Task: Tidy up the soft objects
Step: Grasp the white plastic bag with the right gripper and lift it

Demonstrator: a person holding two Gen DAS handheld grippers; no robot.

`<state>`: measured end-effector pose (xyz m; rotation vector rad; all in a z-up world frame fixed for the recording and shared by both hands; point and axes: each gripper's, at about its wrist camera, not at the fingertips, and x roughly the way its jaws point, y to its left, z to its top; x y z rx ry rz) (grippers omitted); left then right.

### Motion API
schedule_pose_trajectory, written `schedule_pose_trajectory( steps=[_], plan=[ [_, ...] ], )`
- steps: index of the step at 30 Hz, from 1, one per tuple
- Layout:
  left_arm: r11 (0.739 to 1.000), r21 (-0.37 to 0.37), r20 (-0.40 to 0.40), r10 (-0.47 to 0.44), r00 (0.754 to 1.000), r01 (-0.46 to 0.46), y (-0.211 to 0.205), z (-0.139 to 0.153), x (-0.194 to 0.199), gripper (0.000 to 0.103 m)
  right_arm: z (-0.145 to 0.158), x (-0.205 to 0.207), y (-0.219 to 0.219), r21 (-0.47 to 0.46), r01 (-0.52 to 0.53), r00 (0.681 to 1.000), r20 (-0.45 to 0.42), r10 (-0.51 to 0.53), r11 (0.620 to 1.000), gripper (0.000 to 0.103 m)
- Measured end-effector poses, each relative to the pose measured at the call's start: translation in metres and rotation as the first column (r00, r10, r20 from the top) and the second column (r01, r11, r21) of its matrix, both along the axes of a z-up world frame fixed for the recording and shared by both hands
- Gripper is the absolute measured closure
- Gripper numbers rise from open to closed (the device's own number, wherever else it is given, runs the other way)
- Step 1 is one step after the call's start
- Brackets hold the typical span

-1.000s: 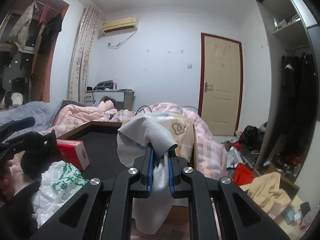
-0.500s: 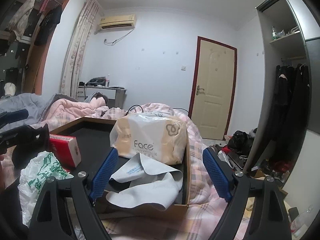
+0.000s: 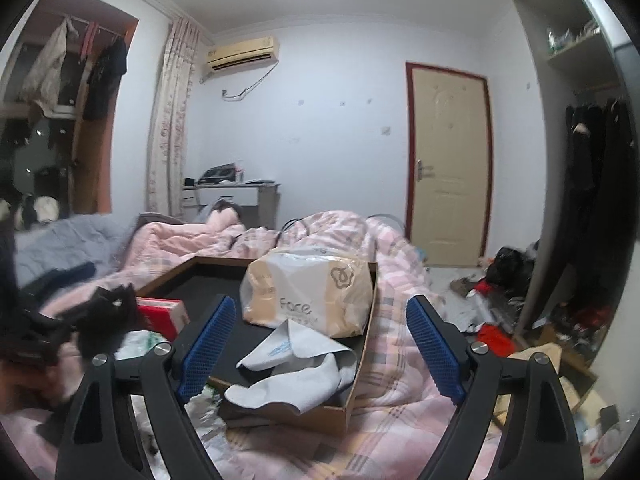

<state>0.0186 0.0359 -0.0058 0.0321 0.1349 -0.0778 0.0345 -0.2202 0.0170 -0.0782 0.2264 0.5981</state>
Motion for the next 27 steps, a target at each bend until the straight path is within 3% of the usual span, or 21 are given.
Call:
schedule_pose_trajectory(
  steps=[4,7,12,15,20,22,24,27],
  plan=[
    [1.0,0.001,-0.006,0.003,1.0,-0.003,0.0,-0.001,0.001,0.0,-0.003,0.009,0.003,0.05,-0.11,0.985,-0.129,0.116,0.993,0.015],
    [1.0,0.0,-0.005,0.002,1.0,-0.002,0.0,-0.001,0.001,0.0,-0.009,0.008,0.017,0.082,-0.243,0.947,-0.196,0.255,0.967,0.015],
    [1.0,0.0,-0.006,0.002,1.0,-0.002,0.0,-0.001,0.001,0.0,-0.022,-0.014,0.054,-0.048,-0.391,0.906,-0.199,0.375,0.919,0.015],
    [1.0,0.002,-0.006,0.003,1.0,-0.003,0.0,-0.001,0.001,0.0,-0.032,-0.021,0.076,-0.131,-0.42,0.897,-0.209,0.389,0.898,0.015],
    [1.0,0.001,-0.007,0.003,1.0,-0.003,-0.001,-0.001,0.001,0.0,-0.042,-0.018,0.085,-0.186,-0.429,0.892,-0.243,0.382,0.884,0.016],
    [1.0,0.001,-0.007,0.003,1.0,-0.003,-0.001,-0.001,0.001,0.0,-0.044,-0.016,0.083,-0.186,-0.428,0.89,-0.255,0.377,0.884,0.021],
    [1.0,0.002,-0.007,0.003,1.0,-0.003,0.0,-0.001,0.001,0.0,-0.044,-0.013,0.082,-0.182,-0.43,0.888,-0.262,0.378,0.885,0.044],
    [1.0,0.001,-0.007,0.003,1.0,-0.003,0.0,-0.001,0.001,0.0,-0.042,-0.014,0.079,-0.186,-0.432,0.888,-0.26,0.38,0.883,0.052]
  ],
)
